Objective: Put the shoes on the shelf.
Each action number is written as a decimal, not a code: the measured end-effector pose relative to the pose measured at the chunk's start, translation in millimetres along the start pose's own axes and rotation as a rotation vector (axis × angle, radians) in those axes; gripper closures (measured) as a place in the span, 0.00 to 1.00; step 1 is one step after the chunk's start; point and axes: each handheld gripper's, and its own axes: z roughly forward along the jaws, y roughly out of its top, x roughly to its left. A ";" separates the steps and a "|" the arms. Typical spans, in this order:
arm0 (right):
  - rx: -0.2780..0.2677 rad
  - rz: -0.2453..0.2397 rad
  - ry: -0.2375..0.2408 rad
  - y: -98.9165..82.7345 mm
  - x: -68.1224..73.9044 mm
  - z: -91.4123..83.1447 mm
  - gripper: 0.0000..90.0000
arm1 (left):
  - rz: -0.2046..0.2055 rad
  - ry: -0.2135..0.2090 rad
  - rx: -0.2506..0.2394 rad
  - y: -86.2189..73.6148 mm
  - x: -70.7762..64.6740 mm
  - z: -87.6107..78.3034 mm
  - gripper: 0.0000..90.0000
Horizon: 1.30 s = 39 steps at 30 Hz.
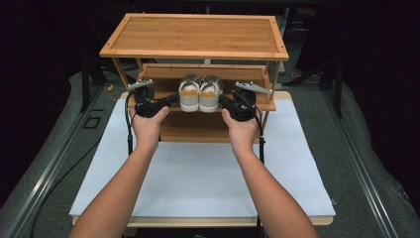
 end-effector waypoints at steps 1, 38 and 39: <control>0.000 0.000 0.000 0.0 0.0 0.0 1.00 | 0.000 0.000 0.000 0.0 0.0 0.0 1.00; -0.016 0.045 -0.061 14.3 -14.5 39.5 1.00 | -0.023 0.043 -0.006 13.4 14.3 36.3 1.00; 0.006 0.045 -0.064 15.1 -14.9 38.3 1.00 | -0.021 0.041 -0.011 12.9 14.9 37.1 1.00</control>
